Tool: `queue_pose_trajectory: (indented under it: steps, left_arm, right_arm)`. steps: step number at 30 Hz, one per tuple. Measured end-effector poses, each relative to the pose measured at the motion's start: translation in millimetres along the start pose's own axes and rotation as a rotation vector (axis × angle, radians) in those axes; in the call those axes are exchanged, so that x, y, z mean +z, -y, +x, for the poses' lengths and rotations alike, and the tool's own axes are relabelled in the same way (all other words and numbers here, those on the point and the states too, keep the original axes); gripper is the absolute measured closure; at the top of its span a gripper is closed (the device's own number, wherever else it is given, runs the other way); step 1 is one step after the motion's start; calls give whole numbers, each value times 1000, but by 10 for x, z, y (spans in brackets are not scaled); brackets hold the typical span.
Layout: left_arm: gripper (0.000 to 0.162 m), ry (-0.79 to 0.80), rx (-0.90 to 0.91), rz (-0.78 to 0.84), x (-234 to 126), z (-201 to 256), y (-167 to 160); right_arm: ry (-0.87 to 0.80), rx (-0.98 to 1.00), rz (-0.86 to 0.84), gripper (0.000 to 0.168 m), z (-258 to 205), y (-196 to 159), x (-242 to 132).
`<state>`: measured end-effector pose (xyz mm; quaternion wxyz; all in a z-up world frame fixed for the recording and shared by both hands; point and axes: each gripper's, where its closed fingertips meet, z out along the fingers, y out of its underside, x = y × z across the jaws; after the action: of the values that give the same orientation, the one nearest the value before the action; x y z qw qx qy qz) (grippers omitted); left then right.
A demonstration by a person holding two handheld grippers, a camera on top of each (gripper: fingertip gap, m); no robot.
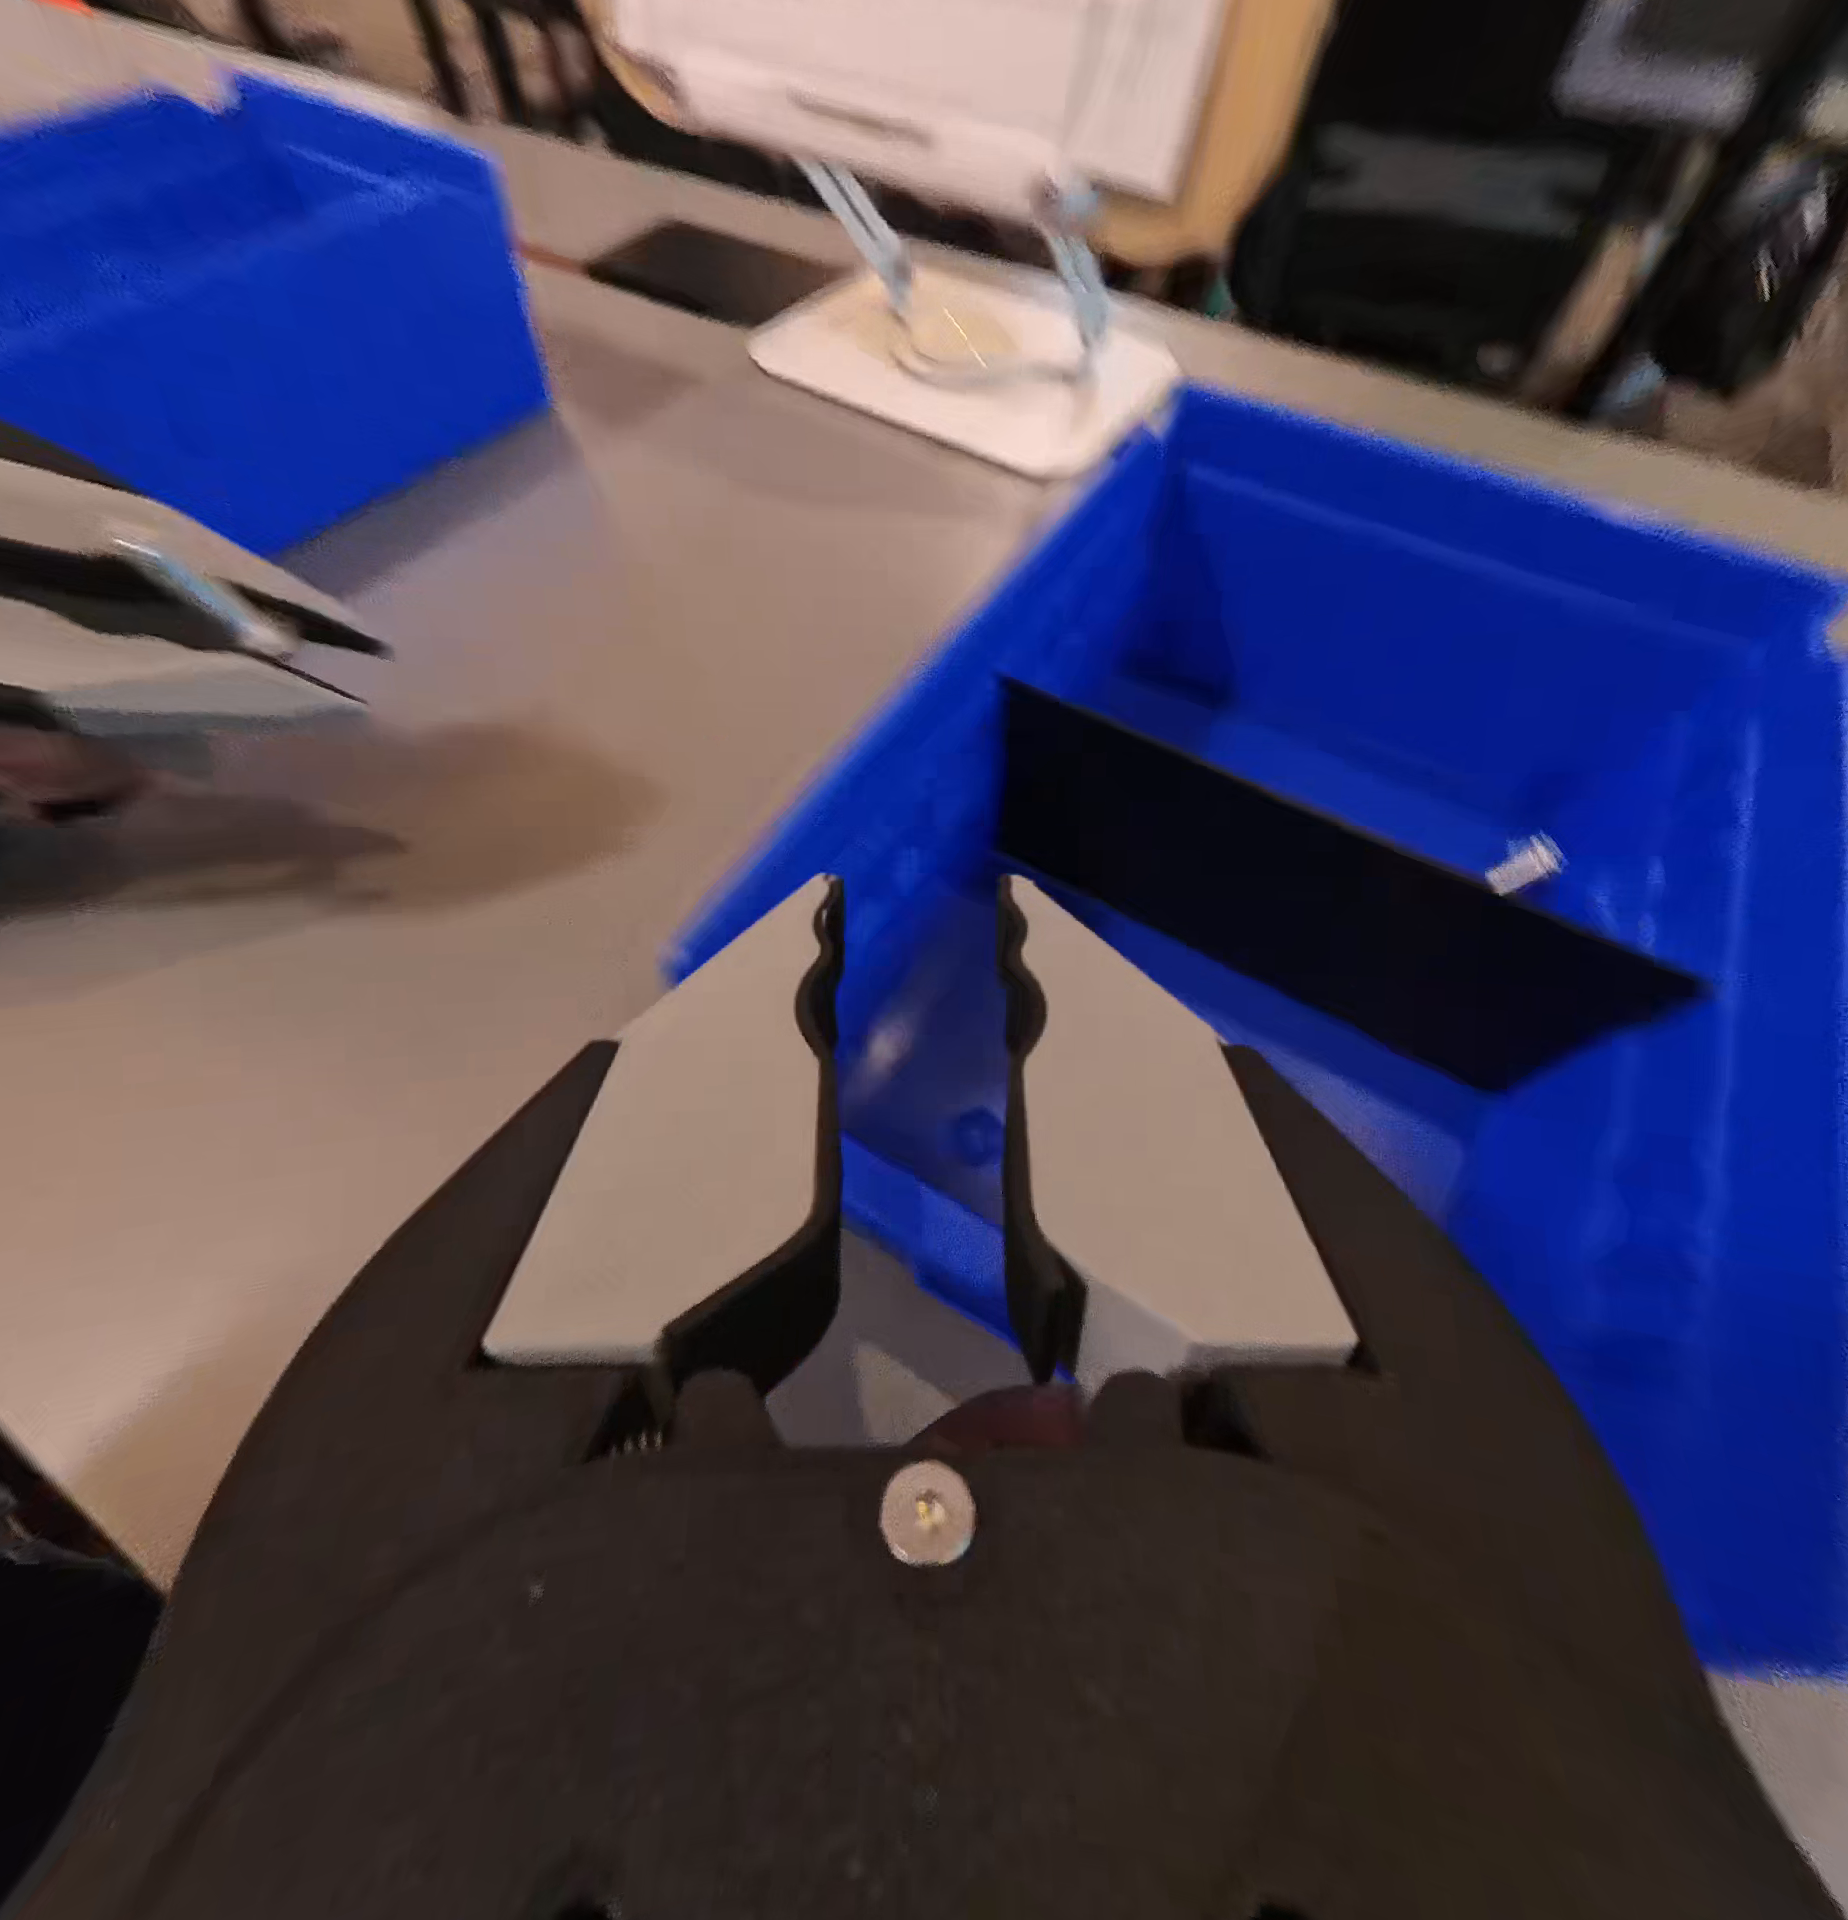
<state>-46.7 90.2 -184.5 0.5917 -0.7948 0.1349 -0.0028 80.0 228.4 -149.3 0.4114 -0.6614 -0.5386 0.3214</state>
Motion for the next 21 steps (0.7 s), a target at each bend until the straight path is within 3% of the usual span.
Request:
queue_pose_trajectory:
  steps: [5, 8, 12, 14, 18, 20, 21]
  left_arm:
    - [145, -16, 15, -1, 19, 50, -6]
    - [145, -23, 37, -4, 28, 96, -4]
    - [145, -35, 46, -4, 27, 137, -8]
    - [145, -33, 43, -3, 23, 133, -3]
    - [145, -21, 3, 55, -17, 85, 106]
    - [153, -19, -53, 55, -36, 37, 112]
    - [149, -23, -67, 18, -22, 20, 47]
  right_arm:
    - [215, -170, 188, 148, -1123, 498, 145]
    - [286, -272, 172, 143, -1639, 483, 457]
    - [342, -306, 148, 148, -1953, 438, 791]
    - [362, -314, 107, 161, -1995, 389, 895]
    - [351, -283, 149, 162, -1939, 557, 867]
    - [239, -280, 248, 162, -1711, 799, 786]
    - [156, -281, 296, 162, -1519, 939, 726]
